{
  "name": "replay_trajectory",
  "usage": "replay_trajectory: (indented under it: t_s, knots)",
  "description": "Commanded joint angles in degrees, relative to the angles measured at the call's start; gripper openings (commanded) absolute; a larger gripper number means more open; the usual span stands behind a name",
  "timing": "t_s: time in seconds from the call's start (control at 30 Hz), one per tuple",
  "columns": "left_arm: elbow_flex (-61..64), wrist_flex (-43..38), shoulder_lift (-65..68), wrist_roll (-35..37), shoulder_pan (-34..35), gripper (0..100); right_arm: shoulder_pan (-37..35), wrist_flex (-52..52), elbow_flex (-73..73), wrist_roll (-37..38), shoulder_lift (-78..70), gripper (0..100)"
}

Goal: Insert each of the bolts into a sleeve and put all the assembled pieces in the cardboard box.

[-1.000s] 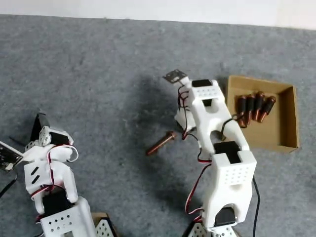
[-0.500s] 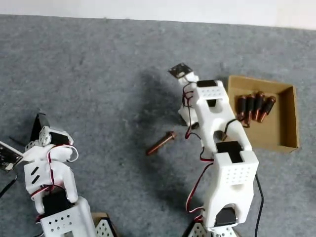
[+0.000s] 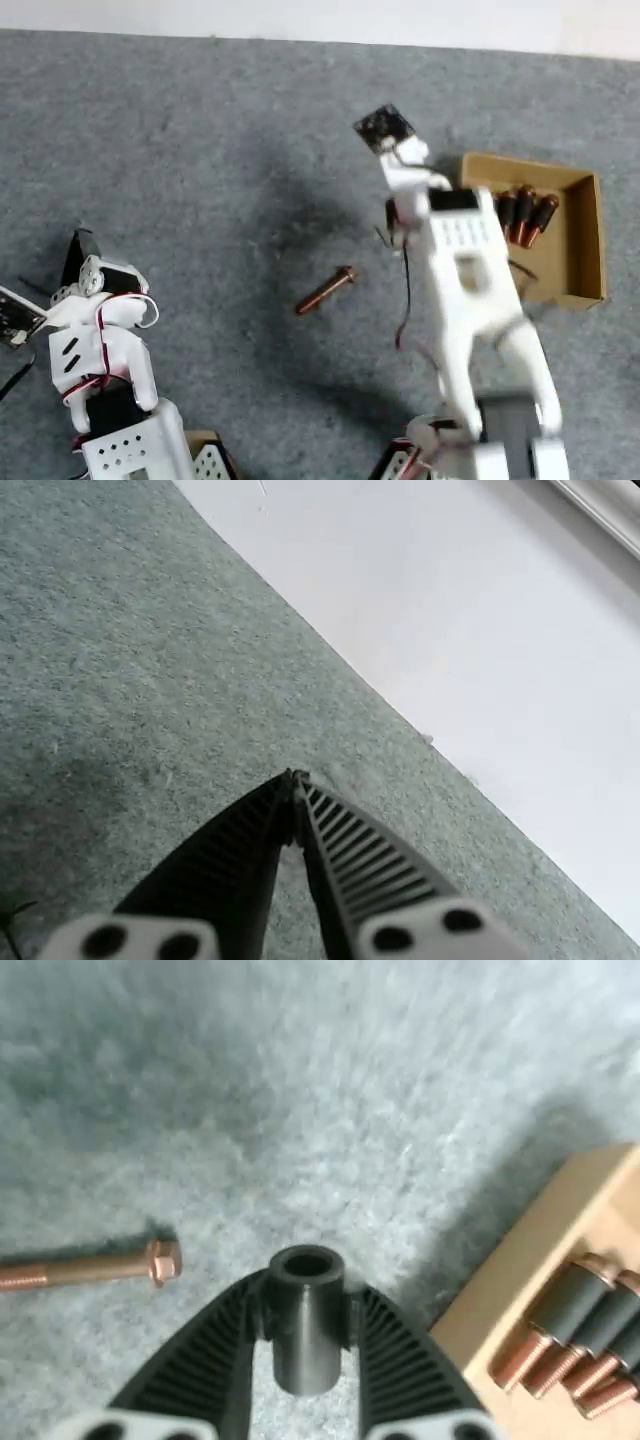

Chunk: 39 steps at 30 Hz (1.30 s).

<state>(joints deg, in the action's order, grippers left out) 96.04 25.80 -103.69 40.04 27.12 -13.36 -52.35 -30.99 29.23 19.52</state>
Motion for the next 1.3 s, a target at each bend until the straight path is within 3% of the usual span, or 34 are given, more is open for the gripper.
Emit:
replay_trajectory:
  t_s: [0.0, 0.1, 0.23, 0.6, 0.7, 0.8, 1.1, 1.27]
  knots:
    - [1.1, -1.1, -0.9, -0.6, -1.3, 1, 0.7, 14.2, -21.2, 0.2, 18.8, 0.4]
    - [1.1, -1.1, -0.9, -0.6, -1.3, 1, 0.7, 23.6, -36.3, -0.8, 30.0, 0.4]
    - [1.1, -1.1, -0.8, -0.6, -1.5, 1, 0.8, 30.9, -51.5, -7.4, 44.2, 0.4]
    - [1.1, -1.0, -0.8, -0.9, -10.0, 1, 2.0, 31.7, -67.3, -7.8, 74.4, 0.4]
    - [1.1, -1.0, -0.7, -7.2, -13.7, 1, 4.3, 31.3, -71.0, -7.9, 81.8, 0.4]
    - [1.0, -1.0, -0.7, -13.3, -19.8, 1, 5.4, 23.1, -72.6, -10.8, 86.4, 0.4]
    - [-7.3, 6.1, -0.6, -24.1, -48.1, 1, 5.7, 22.6, -72.6, -12.1, 85.7, 0.4]
    - [-11.8, 2.3, 3.1, -27.0, -55.4, 1, 5.8, 22.6, -72.6, -12.2, 85.7, 0.4]
